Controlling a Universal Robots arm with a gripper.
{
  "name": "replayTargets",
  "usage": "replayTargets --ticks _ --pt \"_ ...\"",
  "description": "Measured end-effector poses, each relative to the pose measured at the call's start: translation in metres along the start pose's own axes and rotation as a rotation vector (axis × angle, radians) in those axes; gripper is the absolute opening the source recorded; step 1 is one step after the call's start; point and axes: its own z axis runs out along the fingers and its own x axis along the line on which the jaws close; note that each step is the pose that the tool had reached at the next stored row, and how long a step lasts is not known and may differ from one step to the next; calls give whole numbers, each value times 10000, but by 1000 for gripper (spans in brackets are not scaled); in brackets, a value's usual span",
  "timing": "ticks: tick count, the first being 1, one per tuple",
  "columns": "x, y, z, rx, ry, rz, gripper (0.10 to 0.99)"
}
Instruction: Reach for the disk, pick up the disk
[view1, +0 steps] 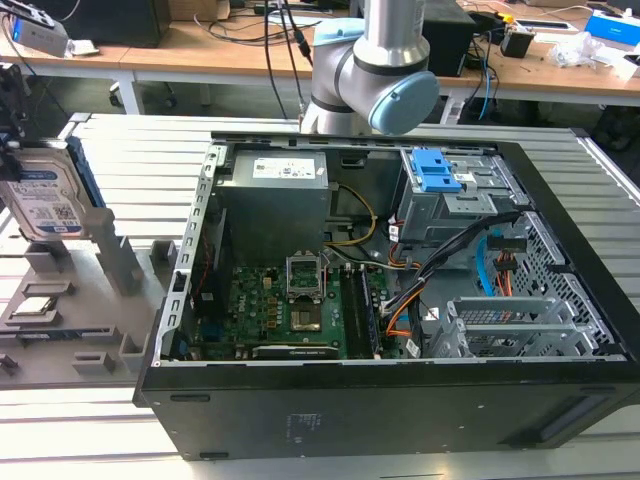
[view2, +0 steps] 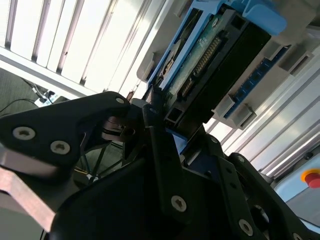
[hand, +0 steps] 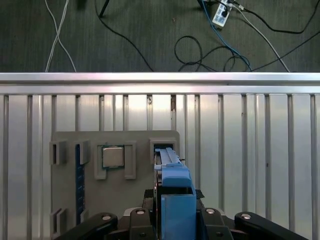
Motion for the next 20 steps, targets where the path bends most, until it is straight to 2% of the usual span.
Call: replayTargets --ticks 3,20 --pt "0 1 -55 0 0 0 369" --pt "1 5 -256 0 0 0 369"
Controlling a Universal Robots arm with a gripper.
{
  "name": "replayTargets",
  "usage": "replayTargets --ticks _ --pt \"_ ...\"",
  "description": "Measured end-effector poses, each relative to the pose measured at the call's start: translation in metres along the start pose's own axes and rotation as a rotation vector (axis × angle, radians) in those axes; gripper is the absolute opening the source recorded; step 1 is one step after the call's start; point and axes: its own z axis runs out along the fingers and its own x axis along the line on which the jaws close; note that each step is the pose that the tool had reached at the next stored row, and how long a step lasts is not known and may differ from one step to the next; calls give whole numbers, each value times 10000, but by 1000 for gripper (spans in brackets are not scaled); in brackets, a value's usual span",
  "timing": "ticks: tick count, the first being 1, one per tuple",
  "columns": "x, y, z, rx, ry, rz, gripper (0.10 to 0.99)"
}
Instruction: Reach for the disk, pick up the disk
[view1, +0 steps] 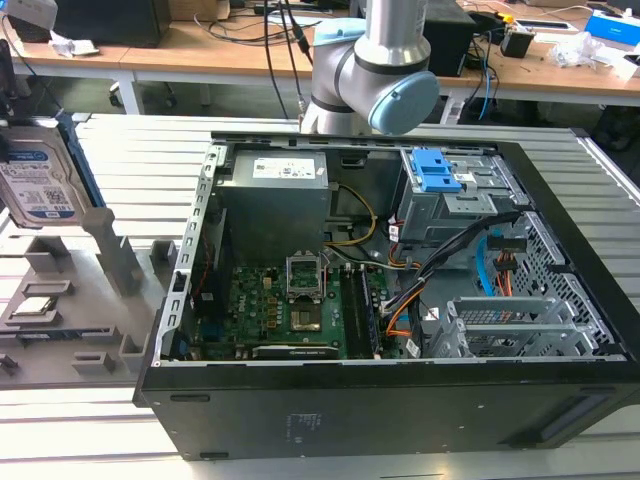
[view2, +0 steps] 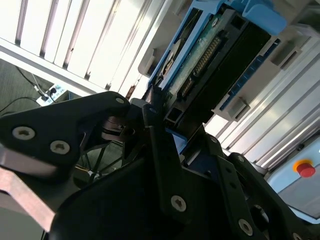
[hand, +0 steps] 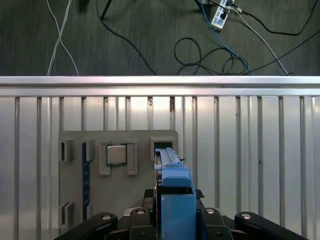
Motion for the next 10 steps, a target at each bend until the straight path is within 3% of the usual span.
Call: replayTargets --ticks 10 --pt "0 3 -127 0 0 0 369"
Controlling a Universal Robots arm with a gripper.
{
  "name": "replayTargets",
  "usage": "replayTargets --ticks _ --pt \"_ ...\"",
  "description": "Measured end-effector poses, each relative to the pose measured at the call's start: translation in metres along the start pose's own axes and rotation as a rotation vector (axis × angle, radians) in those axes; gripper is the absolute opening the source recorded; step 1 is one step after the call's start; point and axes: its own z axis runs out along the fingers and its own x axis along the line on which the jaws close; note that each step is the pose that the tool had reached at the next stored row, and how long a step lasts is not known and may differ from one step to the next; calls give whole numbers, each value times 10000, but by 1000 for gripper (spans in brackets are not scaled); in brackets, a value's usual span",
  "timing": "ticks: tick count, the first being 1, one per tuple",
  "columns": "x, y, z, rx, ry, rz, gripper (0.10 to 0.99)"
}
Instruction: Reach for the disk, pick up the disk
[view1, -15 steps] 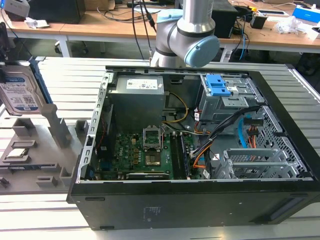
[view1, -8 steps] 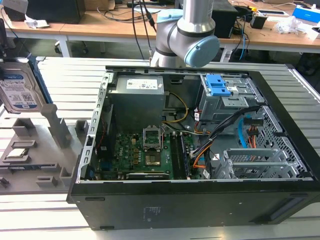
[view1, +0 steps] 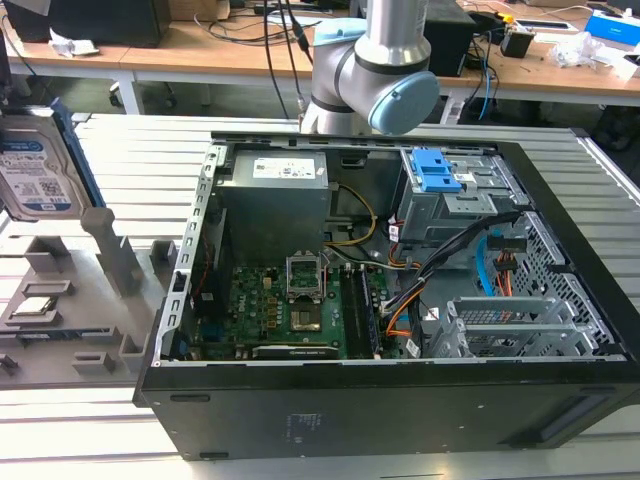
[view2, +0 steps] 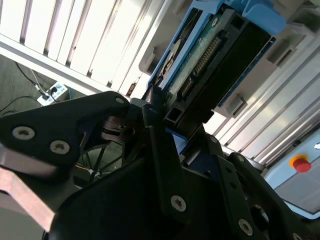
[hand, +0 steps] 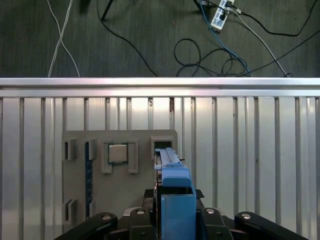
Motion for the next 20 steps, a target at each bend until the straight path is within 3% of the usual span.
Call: replayTargets --ticks 20 --pt "0 4 -264 0 1 0 369"
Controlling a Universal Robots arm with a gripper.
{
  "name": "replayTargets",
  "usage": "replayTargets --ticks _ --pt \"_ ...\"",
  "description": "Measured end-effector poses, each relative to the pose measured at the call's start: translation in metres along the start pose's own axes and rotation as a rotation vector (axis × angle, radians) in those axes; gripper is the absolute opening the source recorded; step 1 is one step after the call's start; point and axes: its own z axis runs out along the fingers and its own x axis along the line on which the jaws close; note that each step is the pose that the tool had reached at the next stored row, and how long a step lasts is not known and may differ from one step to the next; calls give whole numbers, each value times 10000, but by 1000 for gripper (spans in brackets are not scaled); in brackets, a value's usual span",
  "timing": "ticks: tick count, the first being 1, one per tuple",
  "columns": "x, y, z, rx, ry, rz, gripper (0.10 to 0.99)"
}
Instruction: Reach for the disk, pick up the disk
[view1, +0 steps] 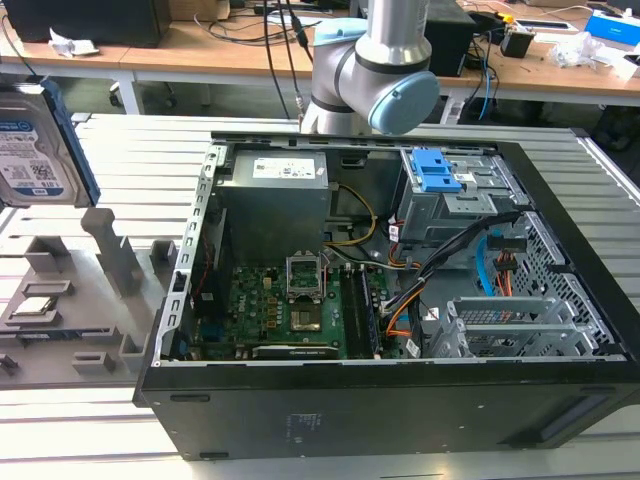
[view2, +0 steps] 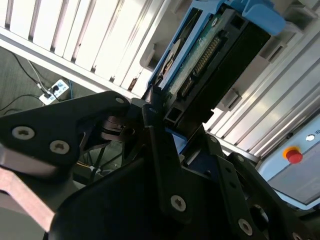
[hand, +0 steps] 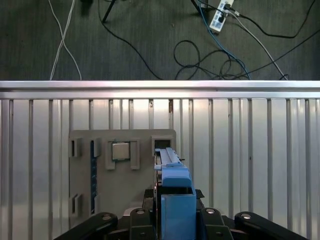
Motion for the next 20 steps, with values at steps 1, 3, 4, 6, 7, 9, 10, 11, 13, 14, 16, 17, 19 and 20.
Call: replayTargets --ticks 1,3,4,6,7,9,10,11,13,14,16,17,19,20 --pt "0 0 -31 1 0 0 369" --pt "0 0 -78 1 -1 0 369" --pt "0 0 -89 0 0 0 369" --pt "0 0 -140 0 -1 0 369" --pt "0 0 -160 1 0 0 369" --pt "0 1 -193 1 0 0 369" --pt "0 1 -213 1 -1 0 369" --pt "0 1 -230 1 -1 0 369" --pt "-1 1 -254 1 0 0 369" --pt "-1 1 -269 1 0 0 369" --pt "-1 2 -292 0 0 0 369" --pt "-1 2 -306 0 0 0 369" --pt "-1 2 -331 0 0 0 369" --pt "-1 2 -343 1 -1 0 369"
